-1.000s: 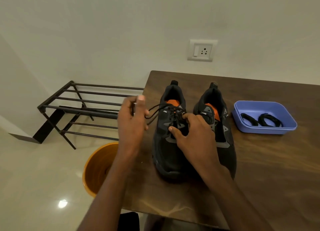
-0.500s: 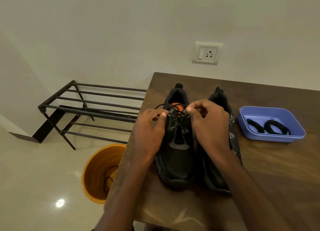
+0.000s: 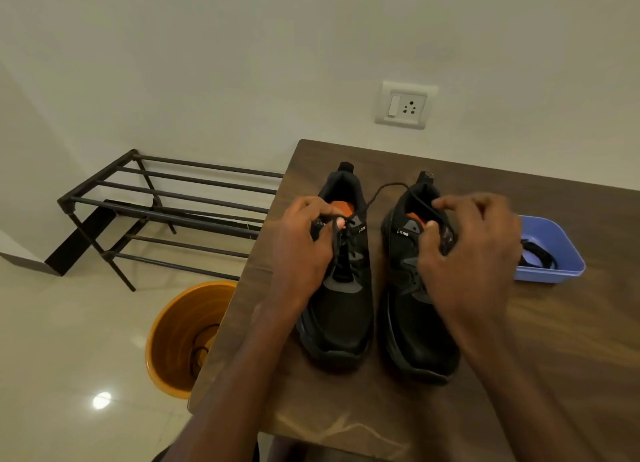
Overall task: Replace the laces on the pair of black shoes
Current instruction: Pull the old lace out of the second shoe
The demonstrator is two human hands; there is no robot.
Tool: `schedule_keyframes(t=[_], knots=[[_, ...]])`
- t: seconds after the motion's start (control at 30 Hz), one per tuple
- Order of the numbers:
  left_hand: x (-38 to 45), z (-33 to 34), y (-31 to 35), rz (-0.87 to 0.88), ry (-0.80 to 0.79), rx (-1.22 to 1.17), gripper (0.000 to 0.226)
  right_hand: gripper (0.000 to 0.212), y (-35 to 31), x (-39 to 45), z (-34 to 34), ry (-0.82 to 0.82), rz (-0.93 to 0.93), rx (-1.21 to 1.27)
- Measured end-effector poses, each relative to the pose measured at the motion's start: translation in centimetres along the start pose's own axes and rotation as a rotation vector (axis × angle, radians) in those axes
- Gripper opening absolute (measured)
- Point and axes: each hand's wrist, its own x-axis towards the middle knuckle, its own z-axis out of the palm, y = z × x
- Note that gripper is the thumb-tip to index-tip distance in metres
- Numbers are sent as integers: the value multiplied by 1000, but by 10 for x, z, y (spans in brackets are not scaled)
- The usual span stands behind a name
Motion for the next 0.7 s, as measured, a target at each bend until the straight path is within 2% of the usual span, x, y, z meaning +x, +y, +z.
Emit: schedule_keyframes(t=[0.1,0.17,0.27,0.33,0.43,0.5,0.57,0.63,0.7], knots=[[-1,-1,2,68,-9,-10,10,35,-23,-2,19,-115,-208,116],[-3,-2,3,96,-42,-20,7,32,-33,-2,36,-223,-288,123],[-3,-2,4,39,-48,3,4,19,-38,0,55,-296,-229,160],[-2,-5,0,32,-94,16,5,15,-40,2,57,-265,-139,242],[-3,-11,-4,69,-198,25,20,9,-41,3,54,-196,27,366],[-3,-14,-2,44,-169,46,21,11,-40,2,54,-214,96,456],[-4,-13,2,15,-125,13,15,16,-39,2,54,-296,25,483],[-4,-10,6,20,-74,-46,12,23,-38,1,56,-364,-141,401],[-4,-8,10,-61,-22,-163,12,20,-41,-2,56,-320,-190,354]])
